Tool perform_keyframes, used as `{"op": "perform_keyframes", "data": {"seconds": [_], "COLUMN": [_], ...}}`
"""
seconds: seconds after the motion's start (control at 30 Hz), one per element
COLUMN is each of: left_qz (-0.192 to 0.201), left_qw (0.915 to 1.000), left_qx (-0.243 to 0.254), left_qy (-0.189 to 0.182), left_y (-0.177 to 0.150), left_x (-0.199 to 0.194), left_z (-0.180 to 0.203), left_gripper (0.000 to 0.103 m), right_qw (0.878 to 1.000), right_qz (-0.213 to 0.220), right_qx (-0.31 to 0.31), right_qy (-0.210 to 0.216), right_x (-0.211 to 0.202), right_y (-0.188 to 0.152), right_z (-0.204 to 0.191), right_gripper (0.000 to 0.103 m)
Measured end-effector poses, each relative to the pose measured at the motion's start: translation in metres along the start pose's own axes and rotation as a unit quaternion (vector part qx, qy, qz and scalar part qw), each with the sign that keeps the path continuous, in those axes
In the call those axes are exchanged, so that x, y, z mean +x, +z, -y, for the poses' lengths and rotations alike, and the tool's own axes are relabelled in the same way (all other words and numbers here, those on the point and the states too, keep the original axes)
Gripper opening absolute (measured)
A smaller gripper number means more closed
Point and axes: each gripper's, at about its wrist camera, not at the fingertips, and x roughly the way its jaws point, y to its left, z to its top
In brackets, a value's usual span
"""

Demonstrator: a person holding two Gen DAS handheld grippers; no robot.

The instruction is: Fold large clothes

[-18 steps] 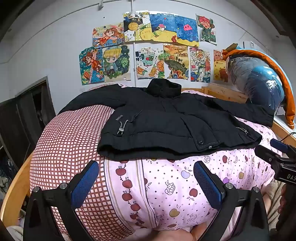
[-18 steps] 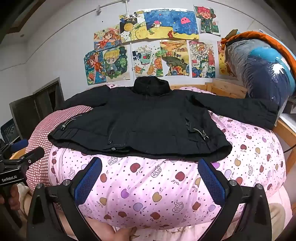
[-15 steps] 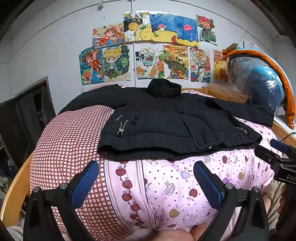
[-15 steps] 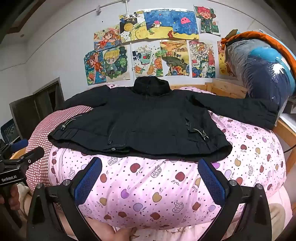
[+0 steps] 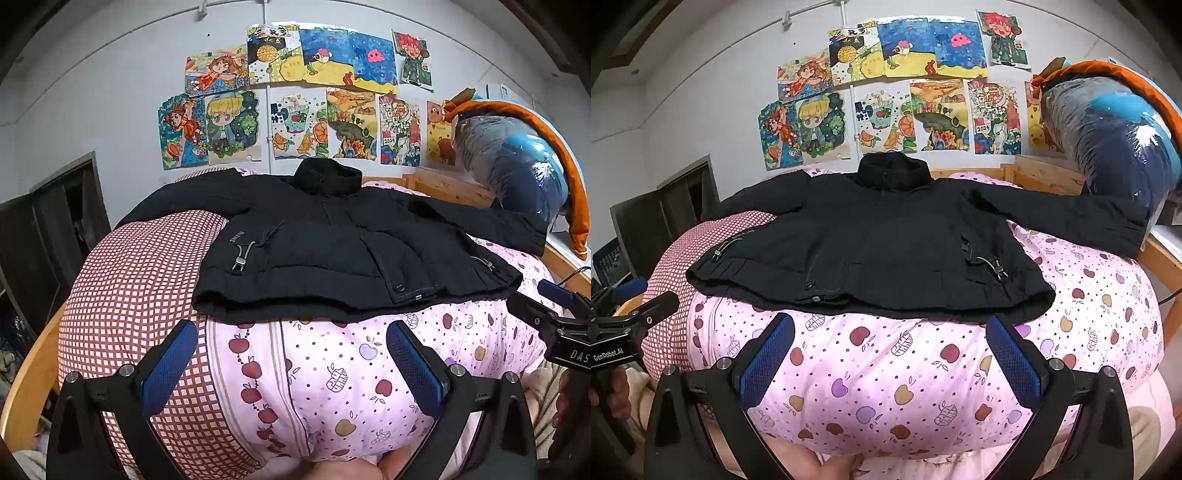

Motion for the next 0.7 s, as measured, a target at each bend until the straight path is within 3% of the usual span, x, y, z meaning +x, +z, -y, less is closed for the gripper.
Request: {"op": "perform_keyframes", "data": {"seconds": [0.7], "left_qz": [-0.003], "left_qw": [1.0000], "left_qx": [-0.003], "left_qy": [0.001], "left_y": [-0.0014], "left_x": [0.0064], "left_z": [-0.0008], "left_gripper": [0.103], "right_qw": [1.000], "right_qz": [-0.005], "right_qx": [0.003], "right_qy": [0.001], "right_x": [0.0045], "right_y": [-0.0039], "right_z": [0.0004], "right_gripper": [0.102]}}
